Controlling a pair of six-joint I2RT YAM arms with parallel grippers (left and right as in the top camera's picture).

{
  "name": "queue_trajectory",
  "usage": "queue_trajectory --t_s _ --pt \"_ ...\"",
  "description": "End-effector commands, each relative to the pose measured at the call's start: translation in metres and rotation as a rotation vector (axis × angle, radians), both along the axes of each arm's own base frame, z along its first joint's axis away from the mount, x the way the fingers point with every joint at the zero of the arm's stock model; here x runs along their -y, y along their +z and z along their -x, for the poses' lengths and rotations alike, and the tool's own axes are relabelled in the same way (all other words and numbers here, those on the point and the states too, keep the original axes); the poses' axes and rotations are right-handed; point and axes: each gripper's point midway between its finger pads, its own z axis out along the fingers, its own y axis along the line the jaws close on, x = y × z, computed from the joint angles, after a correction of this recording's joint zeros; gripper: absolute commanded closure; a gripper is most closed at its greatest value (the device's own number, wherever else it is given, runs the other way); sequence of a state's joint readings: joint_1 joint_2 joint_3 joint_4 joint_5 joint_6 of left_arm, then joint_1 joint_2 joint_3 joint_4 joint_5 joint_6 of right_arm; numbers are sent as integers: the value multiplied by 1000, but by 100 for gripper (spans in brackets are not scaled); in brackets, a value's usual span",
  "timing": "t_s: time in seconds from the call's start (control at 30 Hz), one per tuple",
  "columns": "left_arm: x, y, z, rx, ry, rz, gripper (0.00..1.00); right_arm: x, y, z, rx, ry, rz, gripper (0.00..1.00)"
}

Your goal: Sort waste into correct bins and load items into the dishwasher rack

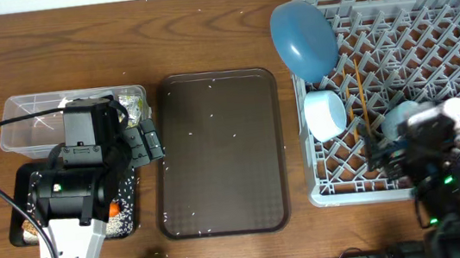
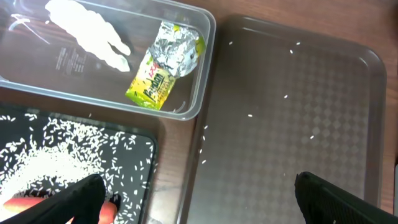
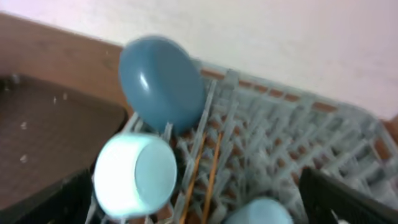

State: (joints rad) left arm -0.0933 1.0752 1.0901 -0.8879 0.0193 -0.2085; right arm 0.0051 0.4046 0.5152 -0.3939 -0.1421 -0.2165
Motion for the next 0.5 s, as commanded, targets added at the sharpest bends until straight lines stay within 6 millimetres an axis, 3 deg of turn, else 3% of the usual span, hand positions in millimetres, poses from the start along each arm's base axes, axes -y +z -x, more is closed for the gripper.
queue_trajectory --t_s 0.0,0.2,0.37,0.47 --pt "-2 7 -1 17 4 -8 2 -8 -32 6 34 45 5 1" --pt "-2 7 -1 17 4 -9 2 -8 -69 14 95 44 5 1" --pt "-2 7 -1 17 4 -9 2 -8 -85 12 121 42 5 1" --pt "-2 7 -1 17 4 -9 2 -7 -81 10 151 40 6 1"
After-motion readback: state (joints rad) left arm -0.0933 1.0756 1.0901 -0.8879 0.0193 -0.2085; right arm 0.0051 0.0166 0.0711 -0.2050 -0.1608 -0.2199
